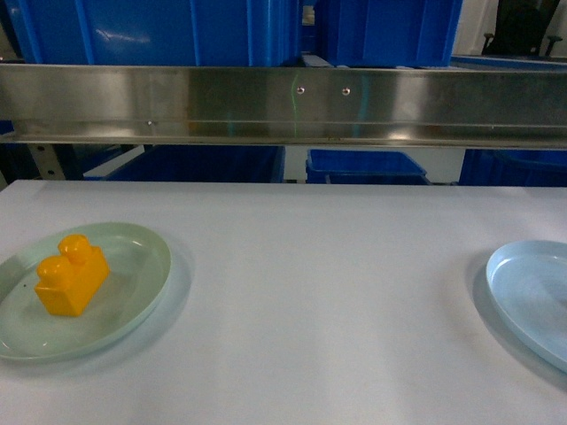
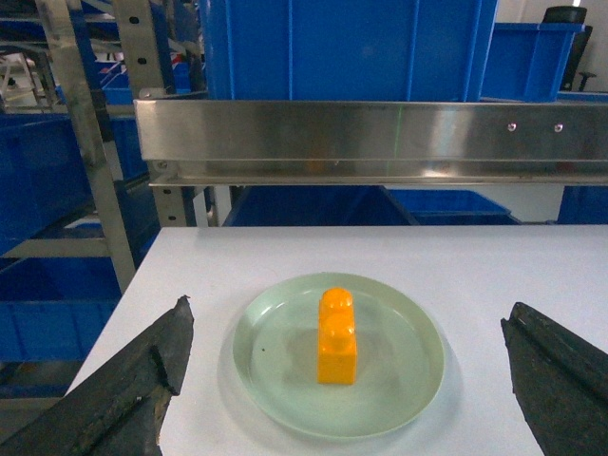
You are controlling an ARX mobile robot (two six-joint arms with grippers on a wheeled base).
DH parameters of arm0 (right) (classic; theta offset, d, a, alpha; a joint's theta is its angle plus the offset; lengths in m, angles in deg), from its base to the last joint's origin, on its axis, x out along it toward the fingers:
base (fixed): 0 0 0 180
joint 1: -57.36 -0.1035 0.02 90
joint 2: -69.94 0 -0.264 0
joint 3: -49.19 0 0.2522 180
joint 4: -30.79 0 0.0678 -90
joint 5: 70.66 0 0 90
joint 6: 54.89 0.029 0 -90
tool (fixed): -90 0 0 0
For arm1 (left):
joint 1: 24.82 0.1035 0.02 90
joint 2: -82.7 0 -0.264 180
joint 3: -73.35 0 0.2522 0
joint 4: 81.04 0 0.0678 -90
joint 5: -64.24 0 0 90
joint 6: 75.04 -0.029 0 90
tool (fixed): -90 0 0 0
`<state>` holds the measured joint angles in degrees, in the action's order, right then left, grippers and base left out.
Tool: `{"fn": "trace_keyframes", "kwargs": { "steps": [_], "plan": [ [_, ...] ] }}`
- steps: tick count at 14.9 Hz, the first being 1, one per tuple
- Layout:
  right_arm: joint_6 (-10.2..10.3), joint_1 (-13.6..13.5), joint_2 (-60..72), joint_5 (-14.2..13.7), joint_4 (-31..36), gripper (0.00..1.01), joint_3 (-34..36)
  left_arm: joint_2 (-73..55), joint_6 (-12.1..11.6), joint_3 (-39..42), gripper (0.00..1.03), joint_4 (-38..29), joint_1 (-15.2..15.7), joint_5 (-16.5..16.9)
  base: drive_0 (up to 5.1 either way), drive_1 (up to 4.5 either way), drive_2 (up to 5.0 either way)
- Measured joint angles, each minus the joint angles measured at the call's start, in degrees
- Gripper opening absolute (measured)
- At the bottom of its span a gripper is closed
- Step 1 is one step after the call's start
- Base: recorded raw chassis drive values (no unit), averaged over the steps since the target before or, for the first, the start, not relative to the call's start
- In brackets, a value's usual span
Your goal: Sort and place red and yellow blocks in left bins
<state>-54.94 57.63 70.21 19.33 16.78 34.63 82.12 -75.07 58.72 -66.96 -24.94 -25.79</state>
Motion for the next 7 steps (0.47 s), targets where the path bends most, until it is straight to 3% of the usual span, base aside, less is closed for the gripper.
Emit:
{"fn": "trace_keyframes", "kwargs": {
  "steps": [5, 7],
  "plan": [
    [0.0, 0.0, 0.0, 0.0, 0.0, 0.98, 0.0, 0.0, 0.0, 0.0, 0.98, 0.0, 0.0, 0.0, 0.0, 0.00, 0.0],
    [-0.2, -0.1, 0.4, 0.4, -0.5, 0.98, -0.1, -1.4, 0.0, -0.1, 0.98, 1.3, -0.9, -1.7, 0.0, 0.00, 0.0]
  ]
}}
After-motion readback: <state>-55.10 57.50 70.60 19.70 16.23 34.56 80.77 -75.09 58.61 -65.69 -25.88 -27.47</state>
